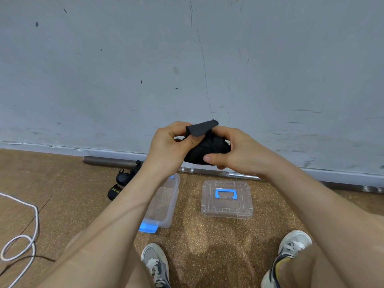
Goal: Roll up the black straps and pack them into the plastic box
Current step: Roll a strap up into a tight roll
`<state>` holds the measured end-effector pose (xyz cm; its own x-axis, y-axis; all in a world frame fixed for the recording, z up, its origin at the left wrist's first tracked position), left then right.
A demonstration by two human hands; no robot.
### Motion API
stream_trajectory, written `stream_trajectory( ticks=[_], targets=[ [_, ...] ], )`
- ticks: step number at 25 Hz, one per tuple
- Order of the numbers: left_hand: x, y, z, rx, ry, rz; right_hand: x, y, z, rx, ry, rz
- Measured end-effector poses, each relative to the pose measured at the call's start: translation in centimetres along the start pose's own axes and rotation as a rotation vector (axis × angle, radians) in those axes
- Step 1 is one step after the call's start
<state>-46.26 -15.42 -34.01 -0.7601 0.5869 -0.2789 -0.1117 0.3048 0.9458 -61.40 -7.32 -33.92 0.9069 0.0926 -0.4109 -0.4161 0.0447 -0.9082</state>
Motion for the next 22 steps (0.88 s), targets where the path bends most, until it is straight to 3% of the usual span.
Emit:
stream_trajectory(
  ticks=[8, 12, 18, 20, 22],
  targets=[
    [-0.5, -0.7, -0.1, -0.036, -0.071, 0.088, 0.3, -0.3, -0.5, -0.019, 0.067, 0.25],
    [-0.7, -0.4, -0.1, -0.125, -0.009, 0.315, 1.0, -0.4, -0.6, -0.138, 0.106, 0.277],
    [-1.7, -0.4, -0.2, -0.272, -0.033, 0.466, 1.8, 0.0, -0.6, -0.21, 0.166, 0.443],
    [-1.8, -0.3, -0.2, -0.222, 0.023, 0.432, 1.6, 0.0, -0.6, -0.166, 0.111, 0.32],
    [-1.6, -0.2, -0.1, -0.161, 0.039, 0.334, 1.1, -0.5, -0.6, 0.013, 0.001, -0.008]
  ],
)
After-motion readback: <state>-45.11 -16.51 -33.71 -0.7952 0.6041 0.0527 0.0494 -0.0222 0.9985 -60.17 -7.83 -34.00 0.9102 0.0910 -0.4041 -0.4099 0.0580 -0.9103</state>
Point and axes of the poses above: each hand's wrist, its own z-axis away from the middle knuckle, its own x-axis out of the palm, y = z × x, the point moved 1 cm from there along -z, towards the middle knuckle, and after that the axes turned 10 degrees about -y, right-handed, at the moved point
